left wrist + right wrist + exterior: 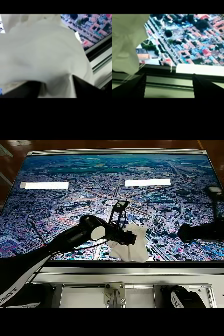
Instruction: Fold the shirts.
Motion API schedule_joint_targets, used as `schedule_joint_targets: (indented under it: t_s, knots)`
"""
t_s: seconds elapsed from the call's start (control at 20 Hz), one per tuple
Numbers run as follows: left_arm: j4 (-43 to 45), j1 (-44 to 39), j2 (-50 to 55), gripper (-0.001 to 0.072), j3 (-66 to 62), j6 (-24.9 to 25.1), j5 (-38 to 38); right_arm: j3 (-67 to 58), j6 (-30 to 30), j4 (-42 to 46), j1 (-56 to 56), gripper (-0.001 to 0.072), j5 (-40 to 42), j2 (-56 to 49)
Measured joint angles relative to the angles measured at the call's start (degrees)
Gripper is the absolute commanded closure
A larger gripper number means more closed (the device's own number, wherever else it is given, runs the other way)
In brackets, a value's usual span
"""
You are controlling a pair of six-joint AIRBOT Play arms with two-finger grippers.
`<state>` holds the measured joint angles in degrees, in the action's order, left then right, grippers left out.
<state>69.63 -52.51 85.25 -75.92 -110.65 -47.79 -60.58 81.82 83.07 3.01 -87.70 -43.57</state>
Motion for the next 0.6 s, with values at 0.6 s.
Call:
schedule_joint_targets:
  t_s: [0.6]
  knots:
    - [-8.26, 29.16, -7.72, -0.0002, 8.81, 11.15, -21.09, 10.82, -4.92, -14.32, 15.17, 0.0033, 10.73, -14.36]
